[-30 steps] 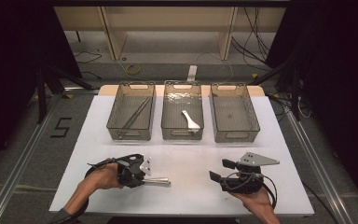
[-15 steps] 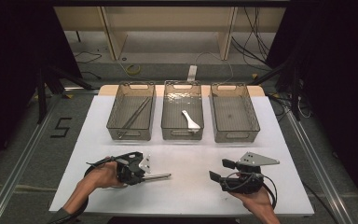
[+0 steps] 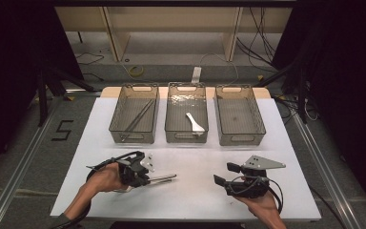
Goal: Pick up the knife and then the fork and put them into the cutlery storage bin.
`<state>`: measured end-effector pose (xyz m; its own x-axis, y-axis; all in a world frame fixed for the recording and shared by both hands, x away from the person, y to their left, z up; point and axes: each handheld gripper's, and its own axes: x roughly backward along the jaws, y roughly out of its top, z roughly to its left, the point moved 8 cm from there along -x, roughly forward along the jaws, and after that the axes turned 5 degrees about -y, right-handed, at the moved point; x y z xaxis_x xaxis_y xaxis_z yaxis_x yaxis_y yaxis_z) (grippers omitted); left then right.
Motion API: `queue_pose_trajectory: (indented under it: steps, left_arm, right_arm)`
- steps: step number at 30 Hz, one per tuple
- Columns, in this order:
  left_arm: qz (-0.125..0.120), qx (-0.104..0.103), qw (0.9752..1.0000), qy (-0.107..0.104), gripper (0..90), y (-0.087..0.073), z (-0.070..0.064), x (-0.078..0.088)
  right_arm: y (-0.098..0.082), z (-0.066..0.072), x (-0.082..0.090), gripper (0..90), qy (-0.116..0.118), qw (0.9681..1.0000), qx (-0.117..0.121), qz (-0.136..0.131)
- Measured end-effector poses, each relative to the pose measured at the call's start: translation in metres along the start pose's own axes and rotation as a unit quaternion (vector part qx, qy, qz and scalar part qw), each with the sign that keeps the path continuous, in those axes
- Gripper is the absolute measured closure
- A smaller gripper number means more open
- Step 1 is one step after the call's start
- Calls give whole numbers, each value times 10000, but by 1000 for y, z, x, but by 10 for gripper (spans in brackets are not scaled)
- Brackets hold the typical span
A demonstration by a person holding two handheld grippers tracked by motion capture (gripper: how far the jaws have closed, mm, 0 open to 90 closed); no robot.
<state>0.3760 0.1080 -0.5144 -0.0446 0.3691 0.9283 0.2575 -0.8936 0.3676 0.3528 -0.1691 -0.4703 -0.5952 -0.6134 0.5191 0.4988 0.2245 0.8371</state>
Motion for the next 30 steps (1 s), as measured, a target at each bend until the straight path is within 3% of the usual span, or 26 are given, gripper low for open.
queue_pose_trajectory:
  steps: [4,7,10,14,16,19,21,24,30]
  left_arm:
    - [-182,458,9985,-221,822,7,-4,4]
    - [-281,619,9975,-209,822,11,-4,7]
    - [-312,588,9976,-214,822,14,-8,9]
    - [-362,637,9964,-438,822,21,-16,7]
    - [-315,605,9967,-445,822,23,-19,6]
    - [-306,539,9968,-514,822,28,-25,5]
    - [-333,468,9966,-593,822,33,-30,4]
    - [-319,382,9965,-677,822,39,-37,2]
    - [-191,255,9968,-731,822,45,-45,-3]
  right_arm:
    - [-1,1,-1,293,20,10000,10,38]
    - [-1,4,-1,293,78,9999,48,60]
    - [0,10,-4,293,162,9997,138,80]
    - [3,21,-8,293,275,9992,270,115]
    - [5,28,-11,294,343,9987,363,121]
    - [7,39,-16,304,500,9967,626,158]
    - [8,50,-22,317,700,9938,840,212]
    - [7,63,-30,316,811,9890,1185,367]
    - [-3,79,-45,328,684,9758,1934,754]
